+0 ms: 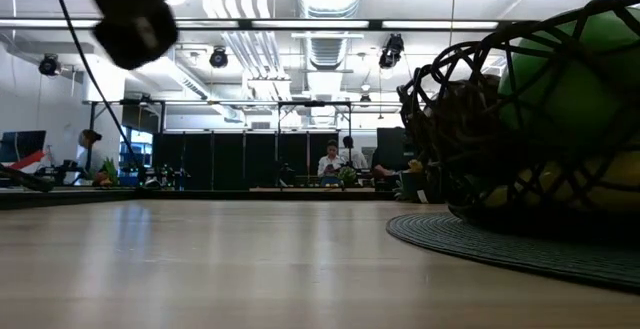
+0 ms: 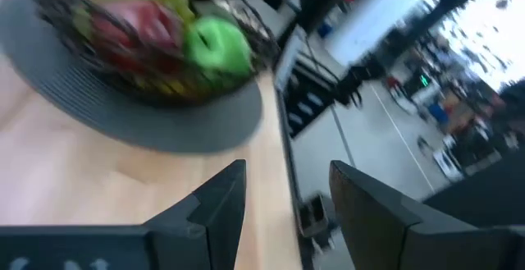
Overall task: Build produce basket
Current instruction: Return to Home Position
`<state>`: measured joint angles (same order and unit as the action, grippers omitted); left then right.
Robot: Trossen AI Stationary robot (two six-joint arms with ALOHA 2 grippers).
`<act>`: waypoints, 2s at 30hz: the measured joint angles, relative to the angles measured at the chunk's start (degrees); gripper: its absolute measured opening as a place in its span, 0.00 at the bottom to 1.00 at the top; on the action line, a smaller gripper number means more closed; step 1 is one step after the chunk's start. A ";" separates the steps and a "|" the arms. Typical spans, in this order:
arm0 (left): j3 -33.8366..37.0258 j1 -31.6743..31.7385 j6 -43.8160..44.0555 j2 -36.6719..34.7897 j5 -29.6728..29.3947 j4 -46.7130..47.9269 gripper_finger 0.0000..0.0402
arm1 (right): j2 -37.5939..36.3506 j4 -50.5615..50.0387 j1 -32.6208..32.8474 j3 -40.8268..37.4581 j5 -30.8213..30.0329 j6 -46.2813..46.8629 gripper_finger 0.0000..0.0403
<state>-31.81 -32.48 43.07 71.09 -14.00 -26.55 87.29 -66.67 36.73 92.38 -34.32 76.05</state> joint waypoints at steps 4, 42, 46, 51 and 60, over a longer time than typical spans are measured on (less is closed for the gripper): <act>-0.20 5.15 -0.01 0.00 0.00 -0.02 0.40 | -1.52 0.13 -7.05 -0.02 4.68 -16.10 0.82; -2.45 19.36 10.64 0.00 -9.97 0.01 0.40 | -59.35 38.13 -53.26 -53.96 57.24 -56.25 0.80; -2.45 19.36 10.71 0.00 -9.97 0.00 0.40 | -66.55 41.33 -53.26 -57.65 57.22 -55.04 0.67; -2.44 19.36 11.24 0.00 -9.97 -0.01 0.40 | -75.25 42.07 -53.26 -62.15 56.07 -54.97 0.41; -2.41 19.36 12.15 0.00 -9.94 -0.01 0.40 | -87.28 42.69 -53.22 -68.40 56.16 -53.02 0.08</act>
<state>-34.22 -13.13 55.22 71.09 -23.94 -26.56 0.00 -23.98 -16.49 23.98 21.84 23.03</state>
